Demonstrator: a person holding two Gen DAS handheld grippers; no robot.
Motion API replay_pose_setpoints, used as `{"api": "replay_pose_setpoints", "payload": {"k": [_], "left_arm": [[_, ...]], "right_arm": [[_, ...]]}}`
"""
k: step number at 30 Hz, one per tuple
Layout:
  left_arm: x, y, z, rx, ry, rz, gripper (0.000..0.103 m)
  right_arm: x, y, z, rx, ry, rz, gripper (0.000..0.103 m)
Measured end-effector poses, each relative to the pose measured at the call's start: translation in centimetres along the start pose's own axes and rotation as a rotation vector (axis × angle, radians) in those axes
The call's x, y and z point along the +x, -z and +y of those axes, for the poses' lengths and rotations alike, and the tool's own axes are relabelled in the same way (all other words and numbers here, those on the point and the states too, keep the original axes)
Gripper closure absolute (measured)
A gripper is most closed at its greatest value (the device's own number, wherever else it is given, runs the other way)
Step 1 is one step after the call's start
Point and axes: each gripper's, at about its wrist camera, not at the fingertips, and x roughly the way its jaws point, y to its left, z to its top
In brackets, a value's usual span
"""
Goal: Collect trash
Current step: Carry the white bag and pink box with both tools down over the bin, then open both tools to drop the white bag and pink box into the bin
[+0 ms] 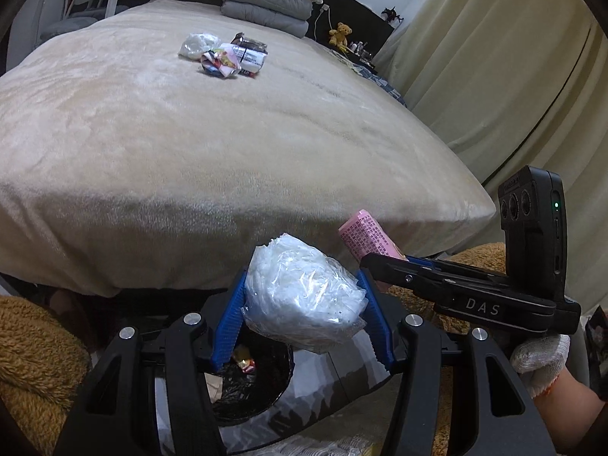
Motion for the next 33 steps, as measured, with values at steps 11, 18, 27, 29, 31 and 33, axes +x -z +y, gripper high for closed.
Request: {"api": "replay_pose_setpoints", "payload": {"k": [11, 18, 27, 29, 31, 33], "left_arm": [[1.7, 0.9, 2.2, -0.107, 0.024, 0.102, 0.048], [2.8, 1.4, 3.0, -0.156, 0.035, 0.166, 0.048], [3.5, 1.8, 4.0, -0.203, 0.005, 0.218, 0.048], [3.5, 1.9, 3.9, -0.206, 0.001, 0.221, 0.047], [3.6, 1.8, 3.9, -0.207, 0.001, 0.221, 0.047], [3.5, 1.7, 3.9, -0.207, 0.006, 0.22, 0.047]], "right_arm": [[3.0, 1.0, -1.7, 0.091, -0.017, 0.16, 0.069], [4.6, 1.3, -2.7, 0.158, -0.021, 0.24, 0.069], [5.8, 1.4, -3.2, 0.187, -0.023, 0.297, 0.069], [5.9, 1.4, -3.2, 0.185, -0.023, 0.299, 0.068], [6.0, 1.4, -3.1, 0.181, -0.022, 0.3, 0.068], [6.2, 1.3, -3.0, 0.183, -0.026, 0.303, 0.068]]}}
